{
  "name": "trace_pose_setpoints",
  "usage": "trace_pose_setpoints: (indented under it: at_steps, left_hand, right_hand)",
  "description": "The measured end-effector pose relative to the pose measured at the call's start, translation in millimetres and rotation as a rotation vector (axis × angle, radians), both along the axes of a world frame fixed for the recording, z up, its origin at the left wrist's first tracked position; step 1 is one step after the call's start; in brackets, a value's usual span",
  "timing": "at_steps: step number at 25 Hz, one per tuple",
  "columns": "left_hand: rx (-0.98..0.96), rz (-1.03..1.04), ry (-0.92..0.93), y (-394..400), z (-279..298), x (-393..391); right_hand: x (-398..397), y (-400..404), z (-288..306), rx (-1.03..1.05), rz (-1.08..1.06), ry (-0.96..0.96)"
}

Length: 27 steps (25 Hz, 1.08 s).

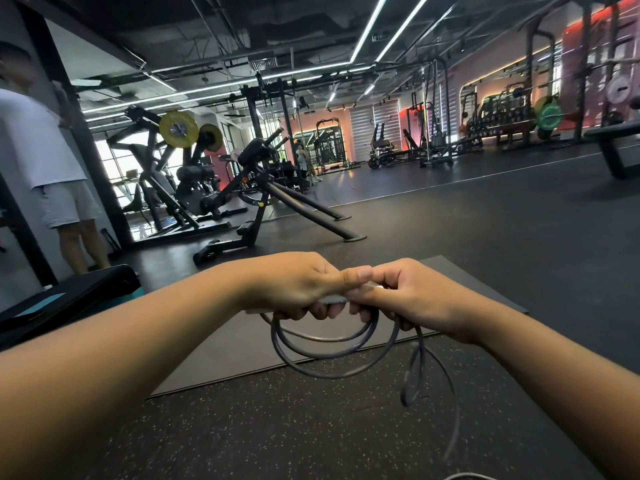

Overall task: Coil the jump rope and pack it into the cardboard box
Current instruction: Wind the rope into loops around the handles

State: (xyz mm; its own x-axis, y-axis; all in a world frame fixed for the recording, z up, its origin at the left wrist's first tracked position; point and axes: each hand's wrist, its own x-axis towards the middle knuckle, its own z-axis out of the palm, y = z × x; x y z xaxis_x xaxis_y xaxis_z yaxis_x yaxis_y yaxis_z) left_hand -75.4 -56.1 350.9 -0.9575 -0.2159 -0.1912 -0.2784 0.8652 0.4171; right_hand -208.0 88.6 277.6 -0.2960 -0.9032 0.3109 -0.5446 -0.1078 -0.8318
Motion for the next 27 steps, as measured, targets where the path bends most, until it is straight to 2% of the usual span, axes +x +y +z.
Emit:
trace_pose_setpoints:
  at_steps: [3, 6, 8, 11, 14, 16, 17, 19, 21, 23, 24, 27]
  left_hand:
    - [-0.172, -0.035, 0.083, -3, -3, 2]
    - [-0.165, 0.008, 0.191, -17, -2, 13]
    - [-0.06, 0.044, 0.239, -29, -1, 24]
    - [0.213, 0.138, 0.323, -36, -2, 34]
    - [0.356, 0.222, 0.437, -36, -5, 35]
    - [0.506, 0.275, 0.546, -33, -7, 31]
    - [0.601, 0.296, 0.61, -30, -9, 28]
    - [0.783, 0.338, 0.723, -24, -15, 22]
    - [0.871, 0.372, 0.786, -17, -20, 16]
    - [0.919, 0.405, 0.839, -14, -21, 13]
    - [0.95, 0.429, 0.882, -14, -19, 14]
    - [1.1, 0.493, 1.054, -14, -8, 15]
  right_hand:
    - [-3, 4, -1, 0.044, 0.032, -0.045]
    - [-15, 10, 1, 0.017, -0.031, -0.05]
    - [-24, 14, -2, 0.004, -0.064, -0.056]
    - [-33, 15, -12, 0.025, -0.089, -0.054]
    - [-37, 12, -16, 0.077, -0.174, 0.065]
    - [-32, 6, -18, -0.007, -0.229, 0.049]
    - [-27, 3, -19, -0.083, -0.21, -0.029]
    - [-15, -8, -23, -0.239, -0.096, -0.323]
    - [-10, -17, -24, -0.379, 0.0, -0.696]
    - [-9, -17, -19, -0.455, 0.032, -0.934]
    - [-8, -16, -16, -0.452, 0.03, -0.948]
    - [-10, -13, -19, -0.355, 0.0, -0.808]
